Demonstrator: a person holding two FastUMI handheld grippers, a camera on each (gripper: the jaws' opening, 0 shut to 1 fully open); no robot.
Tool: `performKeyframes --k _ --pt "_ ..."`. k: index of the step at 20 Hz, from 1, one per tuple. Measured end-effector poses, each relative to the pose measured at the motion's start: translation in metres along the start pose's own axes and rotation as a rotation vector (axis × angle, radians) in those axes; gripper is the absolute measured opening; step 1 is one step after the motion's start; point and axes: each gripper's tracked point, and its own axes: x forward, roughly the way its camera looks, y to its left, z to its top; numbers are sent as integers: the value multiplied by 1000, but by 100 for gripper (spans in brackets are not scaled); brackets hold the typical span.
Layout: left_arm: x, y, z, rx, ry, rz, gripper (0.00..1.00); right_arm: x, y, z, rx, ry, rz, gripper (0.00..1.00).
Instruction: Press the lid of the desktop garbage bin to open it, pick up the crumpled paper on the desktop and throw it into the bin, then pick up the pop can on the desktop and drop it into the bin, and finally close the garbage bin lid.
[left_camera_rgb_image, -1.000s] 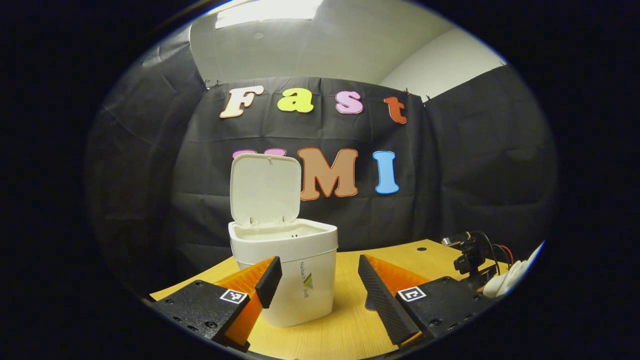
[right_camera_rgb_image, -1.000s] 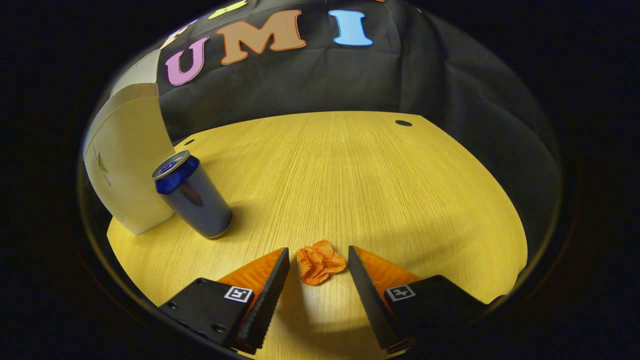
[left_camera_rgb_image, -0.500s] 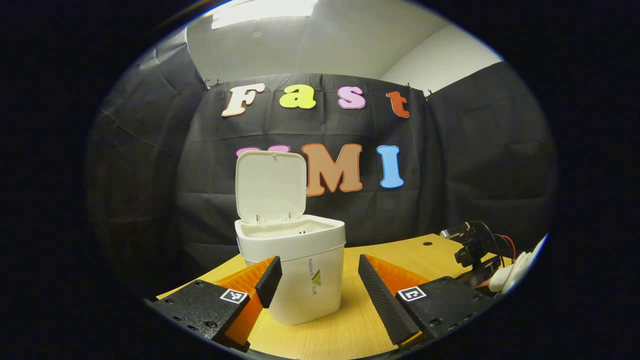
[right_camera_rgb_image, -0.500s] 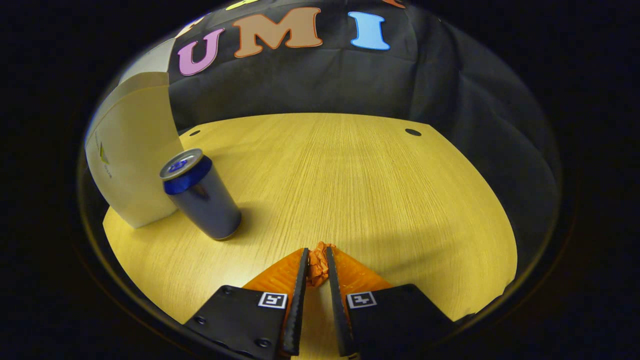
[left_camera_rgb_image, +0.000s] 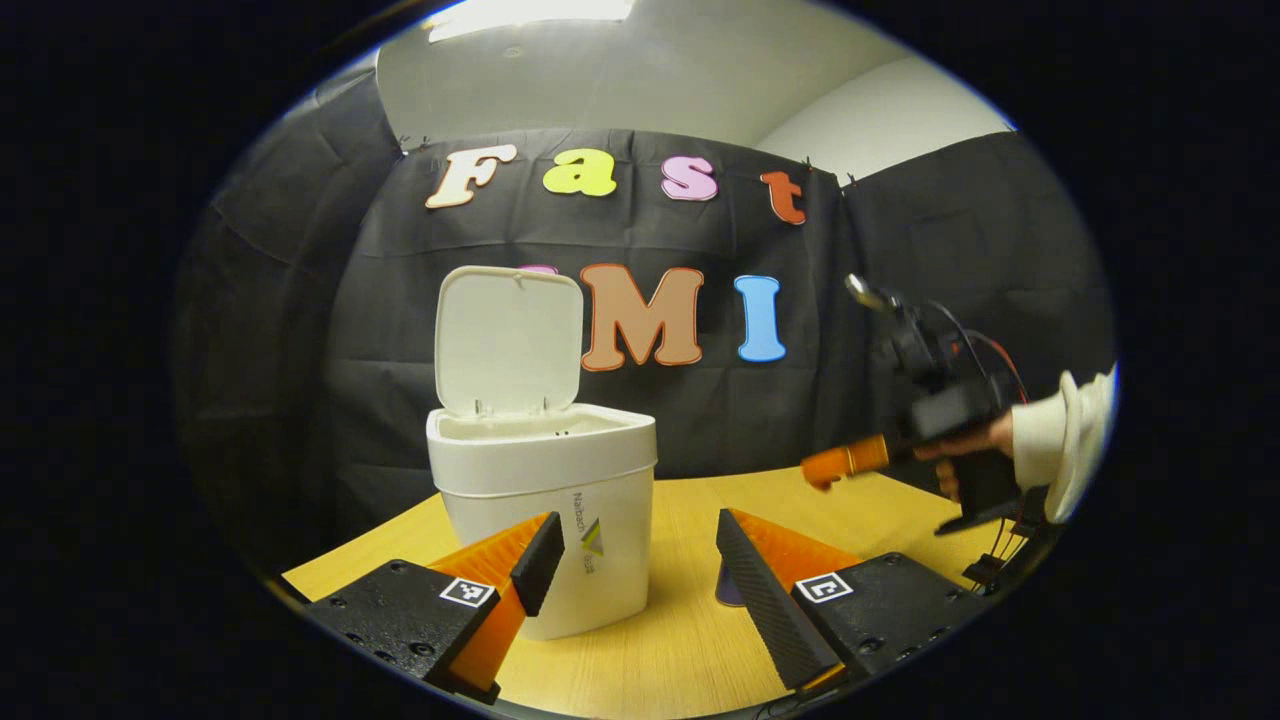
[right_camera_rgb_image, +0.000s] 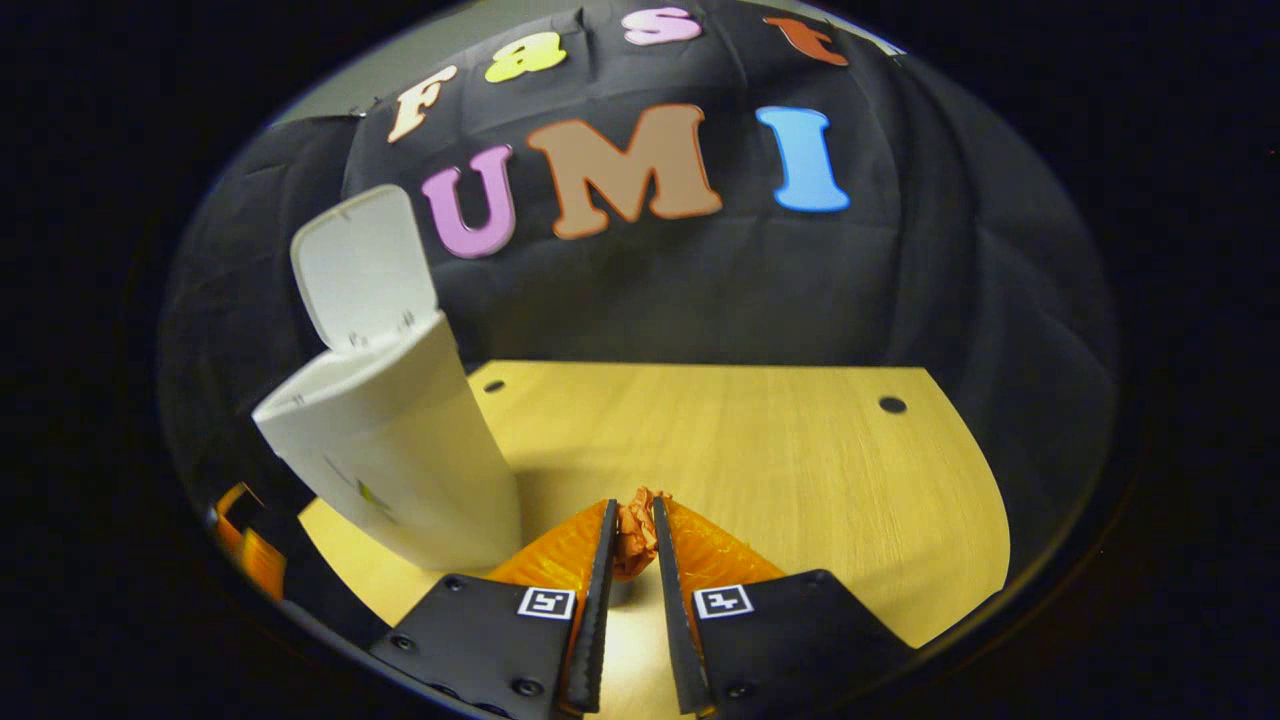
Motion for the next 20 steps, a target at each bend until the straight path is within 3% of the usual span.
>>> performKeyframes --k 3,5,13,14,18,19,20 --pt "-2 -1 -5 15 21 -16 93 0 62 63 -14 -116 129 29" --pt "-4 4 -10 25 30 -11 93 3 102 82 -21 -143 207 29" --pt "-7 17 -26 -25 64 35 93 36 199 87 -133 -134 352 29" --pt "-8 17 -27 -28 67 40 93 38 204 86 -143 -131 362 37" --pt "-10 19 -31 -41 76 58 93 35 216 89 -139 -147 405 95" --pt "-9 18 -32 -44 78 62 93 37 214 91 -142 -154 402 98" --pt "-8 17 -31 -46 76 66 94 36 210 92 -142 -160 395 94"
